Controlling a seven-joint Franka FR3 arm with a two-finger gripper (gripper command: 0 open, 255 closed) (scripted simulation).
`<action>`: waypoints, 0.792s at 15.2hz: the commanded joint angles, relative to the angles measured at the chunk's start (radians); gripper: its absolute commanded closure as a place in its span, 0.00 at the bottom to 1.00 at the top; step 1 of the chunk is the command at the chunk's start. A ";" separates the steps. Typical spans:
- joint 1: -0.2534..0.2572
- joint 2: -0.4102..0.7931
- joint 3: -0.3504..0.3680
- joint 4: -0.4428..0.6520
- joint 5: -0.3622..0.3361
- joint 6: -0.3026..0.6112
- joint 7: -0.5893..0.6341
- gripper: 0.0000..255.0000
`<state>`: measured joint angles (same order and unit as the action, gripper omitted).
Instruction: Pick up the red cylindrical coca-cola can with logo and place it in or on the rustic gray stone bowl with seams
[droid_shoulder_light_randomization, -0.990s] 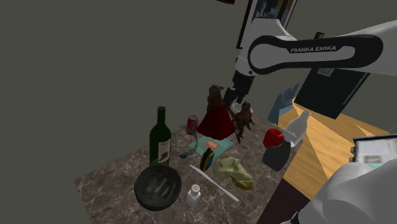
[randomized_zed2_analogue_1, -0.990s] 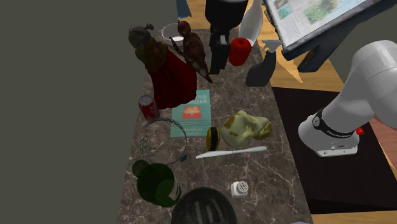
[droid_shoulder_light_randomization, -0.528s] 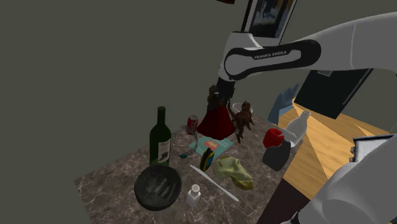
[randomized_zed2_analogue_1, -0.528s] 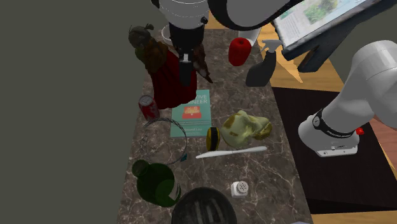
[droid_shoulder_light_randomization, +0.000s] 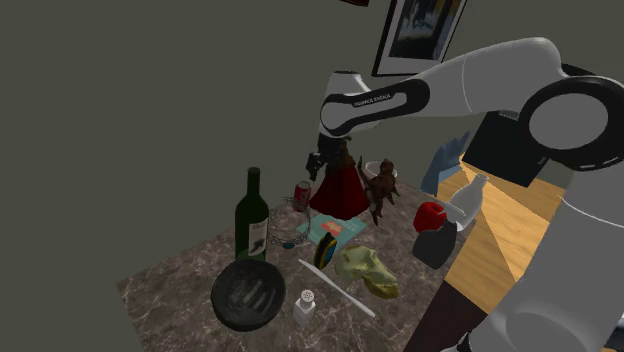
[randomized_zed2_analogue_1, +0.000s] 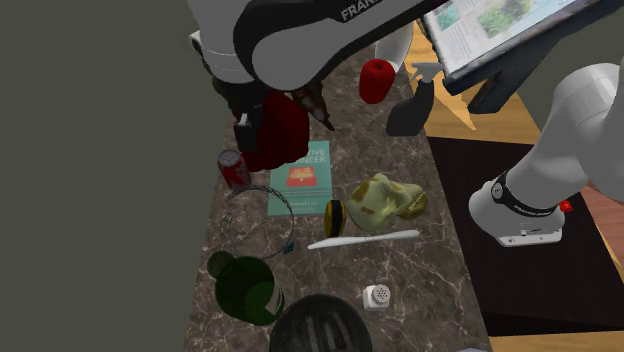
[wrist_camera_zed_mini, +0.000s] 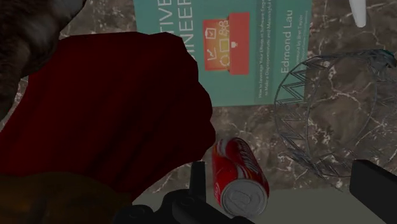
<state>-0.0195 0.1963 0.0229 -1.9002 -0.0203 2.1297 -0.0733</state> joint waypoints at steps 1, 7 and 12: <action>0.001 0.083 0.001 0.067 0.004 0.007 0.000 0.00; -0.002 0.307 0.003 0.287 0.015 -0.014 -0.008 0.00; -0.002 0.338 0.003 0.266 0.014 0.039 -0.007 0.00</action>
<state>-0.0212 0.5255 0.0259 -1.6343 -0.0062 2.1594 -0.0799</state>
